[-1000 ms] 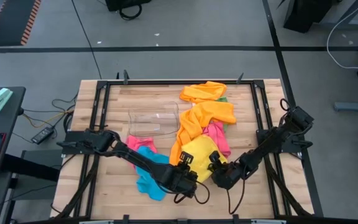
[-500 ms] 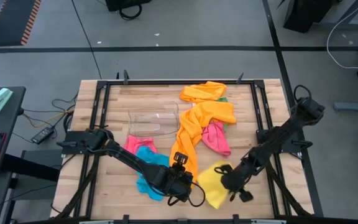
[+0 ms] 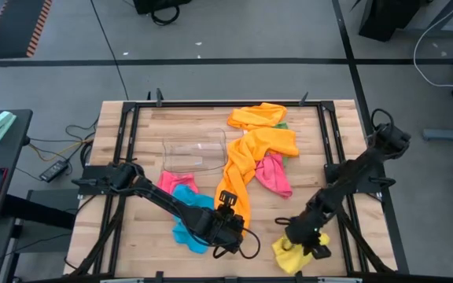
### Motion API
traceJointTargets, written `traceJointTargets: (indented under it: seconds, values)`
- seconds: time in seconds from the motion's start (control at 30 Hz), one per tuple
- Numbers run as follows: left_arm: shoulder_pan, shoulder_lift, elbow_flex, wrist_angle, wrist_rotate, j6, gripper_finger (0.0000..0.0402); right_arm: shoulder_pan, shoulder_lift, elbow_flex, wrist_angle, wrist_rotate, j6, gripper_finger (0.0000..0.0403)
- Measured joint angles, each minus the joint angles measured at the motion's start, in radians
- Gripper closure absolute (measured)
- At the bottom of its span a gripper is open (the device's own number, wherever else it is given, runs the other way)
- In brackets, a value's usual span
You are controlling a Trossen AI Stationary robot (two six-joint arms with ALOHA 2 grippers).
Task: Fold microfiber towels
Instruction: Fold the yellow microfiber cloth
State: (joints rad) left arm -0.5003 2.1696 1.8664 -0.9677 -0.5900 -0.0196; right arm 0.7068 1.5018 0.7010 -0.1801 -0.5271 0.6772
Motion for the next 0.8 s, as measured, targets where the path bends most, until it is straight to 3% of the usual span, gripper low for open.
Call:
traceJointTargets:
  seconds: [0.2,0.37,0.6,0.8]
  values:
    - [0.000,0.000,0.000,-0.023,0.000,-0.003,0.0373,-0.052,0.026,0.000,0.024,-0.123,0.026,0.0392]
    - [0.000,0.000,0.000,-0.031,0.000,-0.011,0.0378,-0.067,0.029,-0.001,0.039,-0.132,0.027,0.0392]
    - [-0.002,0.000,0.000,-0.059,0.000,-0.055,0.0368,-0.143,0.030,-0.055,0.038,-0.033,-0.008,0.0377]
    - [-0.002,0.001,0.000,-0.065,0.000,-0.050,0.0375,-0.171,0.030,-0.069,0.024,0.079,-0.045,0.0320]
